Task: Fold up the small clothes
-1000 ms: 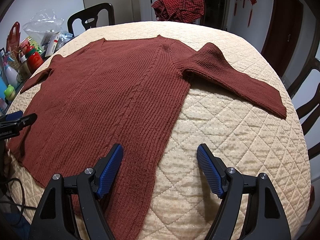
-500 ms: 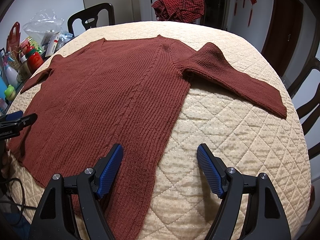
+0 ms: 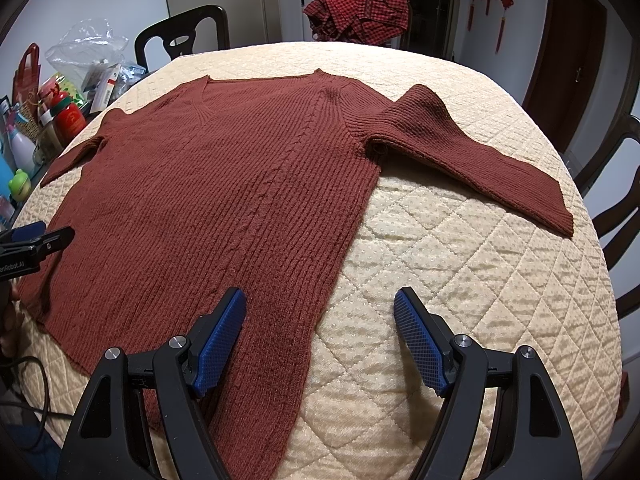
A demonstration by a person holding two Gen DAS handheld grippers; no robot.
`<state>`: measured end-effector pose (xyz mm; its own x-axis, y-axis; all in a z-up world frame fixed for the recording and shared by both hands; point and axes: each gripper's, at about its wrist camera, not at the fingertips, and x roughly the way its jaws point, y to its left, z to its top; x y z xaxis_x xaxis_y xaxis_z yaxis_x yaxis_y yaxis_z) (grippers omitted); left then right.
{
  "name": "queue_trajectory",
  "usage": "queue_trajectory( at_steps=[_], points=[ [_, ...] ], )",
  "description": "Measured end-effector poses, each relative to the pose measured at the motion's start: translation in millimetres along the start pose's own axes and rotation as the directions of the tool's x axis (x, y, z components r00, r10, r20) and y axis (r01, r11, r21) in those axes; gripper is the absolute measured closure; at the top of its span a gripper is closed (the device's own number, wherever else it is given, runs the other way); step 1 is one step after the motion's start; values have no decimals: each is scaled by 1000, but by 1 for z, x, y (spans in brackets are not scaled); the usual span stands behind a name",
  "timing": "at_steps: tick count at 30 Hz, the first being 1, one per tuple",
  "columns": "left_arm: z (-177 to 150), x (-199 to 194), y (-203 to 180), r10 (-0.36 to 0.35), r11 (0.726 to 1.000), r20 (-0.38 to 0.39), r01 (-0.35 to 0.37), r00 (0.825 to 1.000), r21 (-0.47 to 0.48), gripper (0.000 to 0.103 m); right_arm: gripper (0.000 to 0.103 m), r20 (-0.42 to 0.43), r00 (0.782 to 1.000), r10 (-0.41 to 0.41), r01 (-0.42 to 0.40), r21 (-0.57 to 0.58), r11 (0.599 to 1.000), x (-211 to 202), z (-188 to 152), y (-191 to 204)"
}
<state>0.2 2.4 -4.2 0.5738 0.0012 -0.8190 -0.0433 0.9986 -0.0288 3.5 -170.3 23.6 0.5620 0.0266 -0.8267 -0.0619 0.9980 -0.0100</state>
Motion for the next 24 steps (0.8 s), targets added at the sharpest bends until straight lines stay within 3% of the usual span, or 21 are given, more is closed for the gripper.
queue_trajectory(
  at_steps=[24],
  points=[
    [0, -1, 2, 3, 1000, 2, -3, 1000, 2, 0, 26, 1, 1000, 4, -4, 5, 1000, -2, 1, -1]
  ],
)
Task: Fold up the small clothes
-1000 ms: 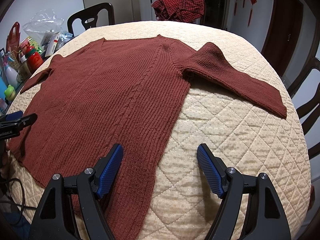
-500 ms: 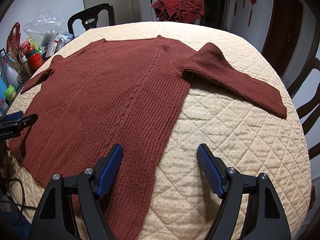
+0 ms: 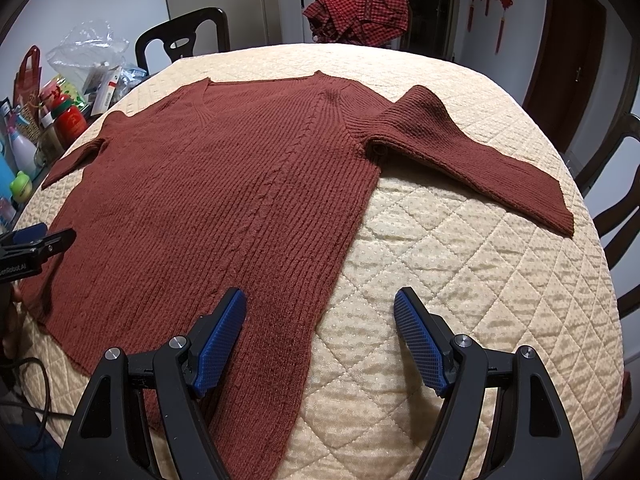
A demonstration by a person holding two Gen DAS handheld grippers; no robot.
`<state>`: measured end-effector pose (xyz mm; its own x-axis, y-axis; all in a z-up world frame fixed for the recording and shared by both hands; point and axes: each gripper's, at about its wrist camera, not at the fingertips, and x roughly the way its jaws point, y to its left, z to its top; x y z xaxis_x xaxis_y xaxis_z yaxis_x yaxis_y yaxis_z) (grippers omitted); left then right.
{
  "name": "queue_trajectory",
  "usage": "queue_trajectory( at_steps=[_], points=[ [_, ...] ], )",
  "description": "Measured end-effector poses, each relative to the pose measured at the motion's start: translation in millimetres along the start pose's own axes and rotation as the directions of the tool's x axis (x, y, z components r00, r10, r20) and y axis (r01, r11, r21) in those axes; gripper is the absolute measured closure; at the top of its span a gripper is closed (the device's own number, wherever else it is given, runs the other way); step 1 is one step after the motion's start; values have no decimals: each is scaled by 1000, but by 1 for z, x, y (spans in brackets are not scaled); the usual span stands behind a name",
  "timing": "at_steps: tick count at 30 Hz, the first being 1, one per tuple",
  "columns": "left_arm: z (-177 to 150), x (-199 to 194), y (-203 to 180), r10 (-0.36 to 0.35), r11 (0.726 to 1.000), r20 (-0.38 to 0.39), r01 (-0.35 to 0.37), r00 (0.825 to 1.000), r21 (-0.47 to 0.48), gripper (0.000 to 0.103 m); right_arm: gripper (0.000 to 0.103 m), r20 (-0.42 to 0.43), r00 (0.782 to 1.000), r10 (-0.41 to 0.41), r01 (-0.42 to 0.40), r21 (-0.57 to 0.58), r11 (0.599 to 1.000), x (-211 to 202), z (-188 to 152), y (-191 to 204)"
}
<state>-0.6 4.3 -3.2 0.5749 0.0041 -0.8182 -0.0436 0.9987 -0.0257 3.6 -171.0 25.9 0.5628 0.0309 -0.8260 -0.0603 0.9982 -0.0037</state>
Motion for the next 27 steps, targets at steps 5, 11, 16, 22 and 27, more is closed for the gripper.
queue_trajectory(
  at_steps=[5, 11, 16, 22, 27],
  points=[
    [0, -1, 0, 0, 1000, 2, 0, 1000, -1, 0, 26, 0, 1000, -1, 1, -4, 1000, 1, 1, 1],
    [0, -3, -1, 1, 1000, 6, -1, 1000, 0, 0, 26, 0, 1000, -1, 1, -4, 1000, 1, 1, 1],
    [0, -3, -1, 2, 1000, 6, -2, 1000, -1, 0, 26, 1, 1000, -2, 2, -6, 1000, 1, 0, 1],
    [0, -3, -1, 2, 1000, 5, -2, 1000, 0, 0, 26, 1, 1000, -3, 3, -5, 1000, 2, 1, 1],
    [2, -3, -2, 3, 1000, 2, -3, 1000, 1, 0, 26, 3, 1000, -2, 2, -4, 1000, 1, 1, 1]
  ],
)
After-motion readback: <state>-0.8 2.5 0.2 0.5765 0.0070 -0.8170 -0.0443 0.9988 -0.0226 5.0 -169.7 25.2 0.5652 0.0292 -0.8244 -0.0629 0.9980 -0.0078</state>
